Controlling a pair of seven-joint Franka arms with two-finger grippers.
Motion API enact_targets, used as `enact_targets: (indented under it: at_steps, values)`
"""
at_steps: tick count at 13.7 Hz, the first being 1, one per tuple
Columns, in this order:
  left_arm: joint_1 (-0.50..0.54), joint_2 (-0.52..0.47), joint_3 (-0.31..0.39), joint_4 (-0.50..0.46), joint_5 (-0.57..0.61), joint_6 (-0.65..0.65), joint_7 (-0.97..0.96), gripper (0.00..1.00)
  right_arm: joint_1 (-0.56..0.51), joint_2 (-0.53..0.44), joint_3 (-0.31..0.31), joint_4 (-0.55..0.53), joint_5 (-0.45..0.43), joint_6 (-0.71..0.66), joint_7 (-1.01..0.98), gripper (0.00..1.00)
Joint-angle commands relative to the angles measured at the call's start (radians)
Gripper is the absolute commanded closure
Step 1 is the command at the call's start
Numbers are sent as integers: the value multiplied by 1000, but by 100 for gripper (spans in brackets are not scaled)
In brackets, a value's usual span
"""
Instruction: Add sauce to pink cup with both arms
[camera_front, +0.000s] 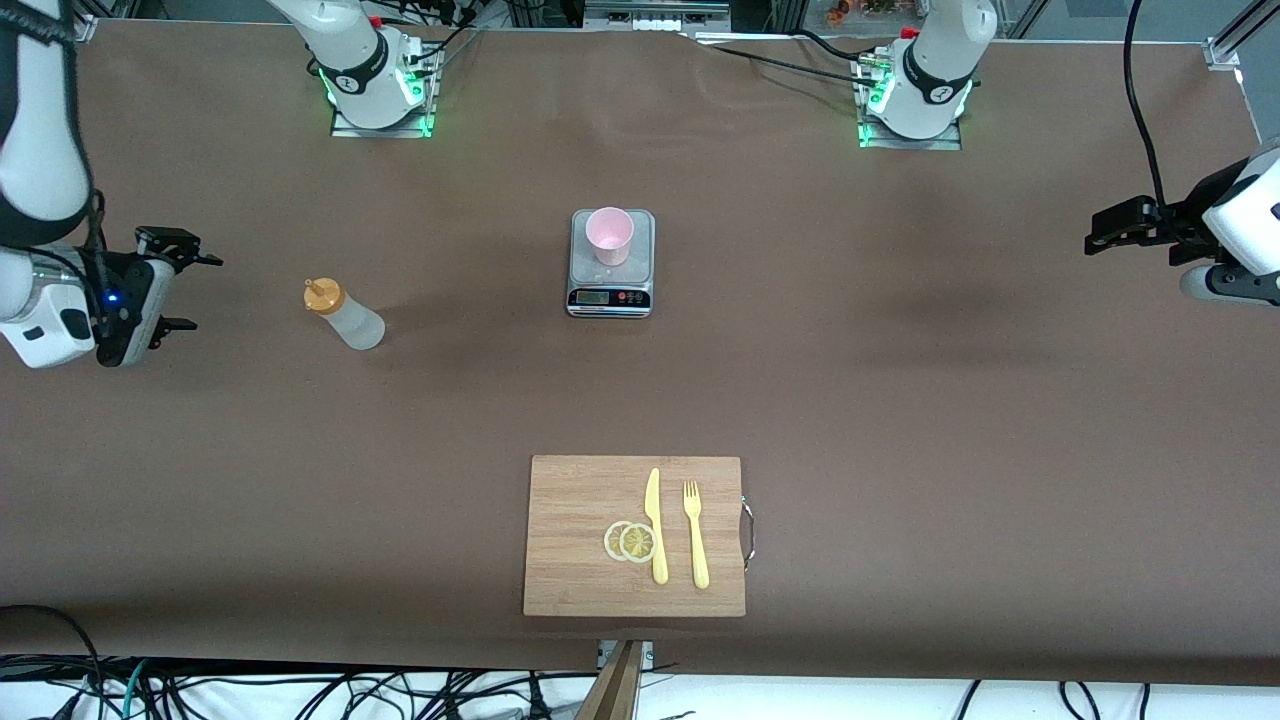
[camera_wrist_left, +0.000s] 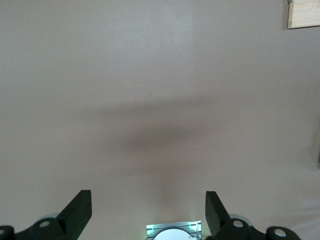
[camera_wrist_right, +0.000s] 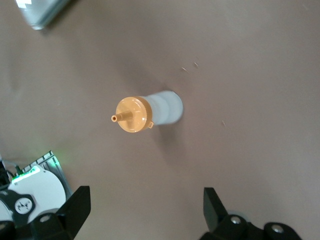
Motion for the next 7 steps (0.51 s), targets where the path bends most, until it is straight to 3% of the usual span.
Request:
enact_targets:
  at_steps: [1, 4, 7]
  values:
    - [2, 10, -3, 26, 15, -10, 19, 0, 3, -63, 58, -41, -79, 24, 291, 0]
    - [2, 10, -3, 26, 15, -10, 18, 0, 9, -83, 70, -38, -83, 36, 610, 0]
    - [2, 10, -3, 26, 15, -10, 18, 0, 50, -110, 70, -35, -149, 39, 853, 0]
